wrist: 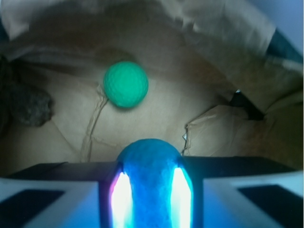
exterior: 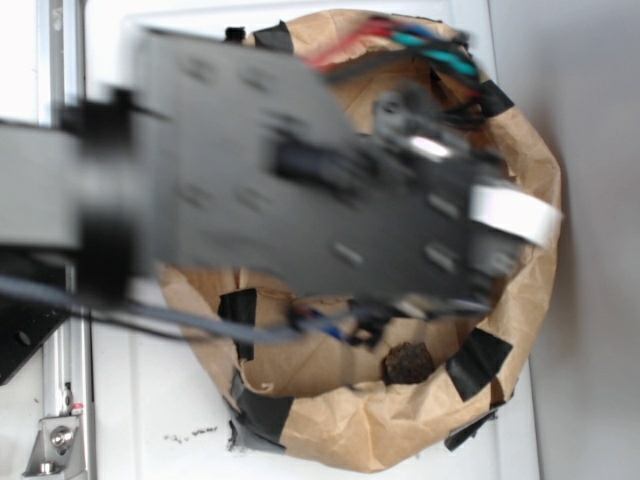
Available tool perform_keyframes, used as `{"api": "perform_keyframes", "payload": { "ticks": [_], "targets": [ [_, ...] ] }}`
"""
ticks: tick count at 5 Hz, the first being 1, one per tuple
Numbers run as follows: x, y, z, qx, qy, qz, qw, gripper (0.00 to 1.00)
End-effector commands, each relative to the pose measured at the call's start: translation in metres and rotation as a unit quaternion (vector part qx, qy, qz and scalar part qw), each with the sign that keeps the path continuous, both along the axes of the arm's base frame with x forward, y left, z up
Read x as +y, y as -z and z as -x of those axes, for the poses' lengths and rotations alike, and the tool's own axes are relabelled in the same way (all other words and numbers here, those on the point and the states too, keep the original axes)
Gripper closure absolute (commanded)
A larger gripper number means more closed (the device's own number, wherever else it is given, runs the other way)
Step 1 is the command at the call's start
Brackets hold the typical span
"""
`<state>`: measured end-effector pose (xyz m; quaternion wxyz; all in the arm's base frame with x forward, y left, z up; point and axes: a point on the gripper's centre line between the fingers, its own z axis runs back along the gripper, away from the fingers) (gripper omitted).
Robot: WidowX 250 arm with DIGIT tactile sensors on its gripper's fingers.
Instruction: Grab the blue ball.
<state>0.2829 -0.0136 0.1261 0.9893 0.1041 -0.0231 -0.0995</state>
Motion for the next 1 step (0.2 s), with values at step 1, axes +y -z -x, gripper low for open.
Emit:
{"api": "perform_keyframes", "payload": {
  "ticks": [1],
  "targets": [
    [-0.0137, -0.0121, 0.0031, -0.022, 0.012, 0.022, 0.999, 1.00]
  ]
}}
